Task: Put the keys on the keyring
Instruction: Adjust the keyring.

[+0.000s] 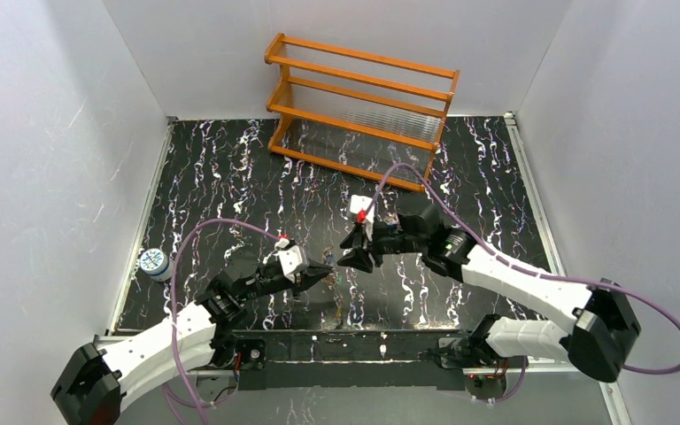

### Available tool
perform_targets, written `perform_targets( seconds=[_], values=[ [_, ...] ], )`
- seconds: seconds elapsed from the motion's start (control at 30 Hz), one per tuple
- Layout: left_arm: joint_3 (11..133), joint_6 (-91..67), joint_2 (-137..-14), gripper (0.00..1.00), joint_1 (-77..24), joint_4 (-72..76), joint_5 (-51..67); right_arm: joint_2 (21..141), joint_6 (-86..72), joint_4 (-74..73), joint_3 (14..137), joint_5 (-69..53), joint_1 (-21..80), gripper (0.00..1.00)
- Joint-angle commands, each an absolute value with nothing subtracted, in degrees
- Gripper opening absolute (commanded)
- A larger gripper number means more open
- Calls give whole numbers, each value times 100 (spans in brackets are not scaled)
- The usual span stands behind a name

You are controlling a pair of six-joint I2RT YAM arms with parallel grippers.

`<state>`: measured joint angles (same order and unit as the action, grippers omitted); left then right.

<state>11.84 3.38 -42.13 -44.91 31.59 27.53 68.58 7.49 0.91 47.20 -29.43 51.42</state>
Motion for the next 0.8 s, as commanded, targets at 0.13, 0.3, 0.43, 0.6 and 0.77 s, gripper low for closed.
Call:
perform_targets(
  seconds=[0.13, 0.3, 0.43, 0.6, 0.77],
  values=[
    [1173, 1314, -3488, 0, -4626, 3340, 2880, 6006, 1444, 1595, 3644, -3606, 5132, 53],
    [1099, 1838, -3178, 0, -4713, 3355, 2883, 5630, 1500, 2447, 3137, -3839, 5132, 53],
    [1135, 1965, -3138, 0, -4729, 3373, 2874, 5571, 1301, 3033, 2947, -3731, 5135, 40],
    [1228, 1863, -3300, 0, -4750, 3428, 2919, 5850, 1066, 3333, 3001, -3740, 5142, 29],
    [1224, 1731, -3381, 0, -4757, 3603, 2929, 6038, 1035, 3457, 3037, -3792, 5168, 30]
  ],
)
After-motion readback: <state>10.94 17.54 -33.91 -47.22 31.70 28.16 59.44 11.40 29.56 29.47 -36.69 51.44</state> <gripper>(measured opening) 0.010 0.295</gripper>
